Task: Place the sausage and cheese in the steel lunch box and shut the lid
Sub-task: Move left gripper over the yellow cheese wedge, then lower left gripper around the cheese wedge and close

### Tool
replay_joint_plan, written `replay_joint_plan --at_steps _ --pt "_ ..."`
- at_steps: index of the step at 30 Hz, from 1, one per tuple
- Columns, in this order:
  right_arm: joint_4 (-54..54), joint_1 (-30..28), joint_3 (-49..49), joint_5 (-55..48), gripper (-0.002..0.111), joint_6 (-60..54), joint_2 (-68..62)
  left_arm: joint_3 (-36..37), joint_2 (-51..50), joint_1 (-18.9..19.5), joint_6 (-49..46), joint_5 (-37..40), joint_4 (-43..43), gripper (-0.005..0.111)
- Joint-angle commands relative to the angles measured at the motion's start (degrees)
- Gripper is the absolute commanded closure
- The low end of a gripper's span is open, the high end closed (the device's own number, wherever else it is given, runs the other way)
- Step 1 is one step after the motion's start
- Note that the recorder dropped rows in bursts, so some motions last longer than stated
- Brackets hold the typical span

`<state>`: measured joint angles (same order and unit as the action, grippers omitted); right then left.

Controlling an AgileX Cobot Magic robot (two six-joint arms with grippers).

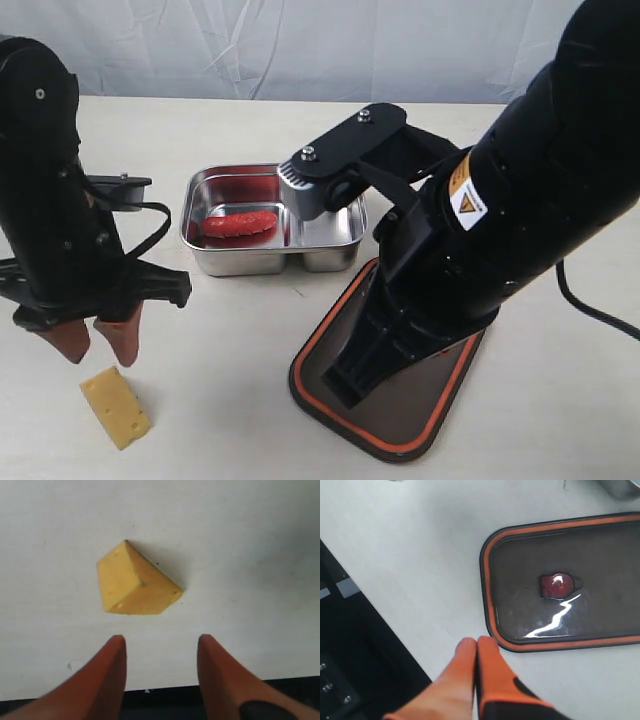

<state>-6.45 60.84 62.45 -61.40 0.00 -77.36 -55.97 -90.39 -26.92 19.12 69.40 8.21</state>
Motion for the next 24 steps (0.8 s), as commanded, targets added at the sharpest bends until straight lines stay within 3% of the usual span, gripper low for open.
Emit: replay_joint_plan --at_steps 1,9,17,24 --pt "0.13 -0.15 0.0 0.59 0.108 0.0 0.52 3.08 0.44 0.03 6.44 -4.22 0.97 0.063" --pt "0.13 -0.15 0.0 0.85 0.108 0.0 0.52 7.4 0.44 -0.09 23.25 -13.71 -2.98 0.063" --pt "0.13 -0.15 0.0 1.49 0.108 0.0 0.52 7.76 0.44 -0.09 23.65 -11.9 -2.98 0.063" --pt "0.13 -0.15 0.0 2.16 0.108 0.0 0.52 7.76 0.44 -0.09 25.46 -10.7 -8.21 0.063"
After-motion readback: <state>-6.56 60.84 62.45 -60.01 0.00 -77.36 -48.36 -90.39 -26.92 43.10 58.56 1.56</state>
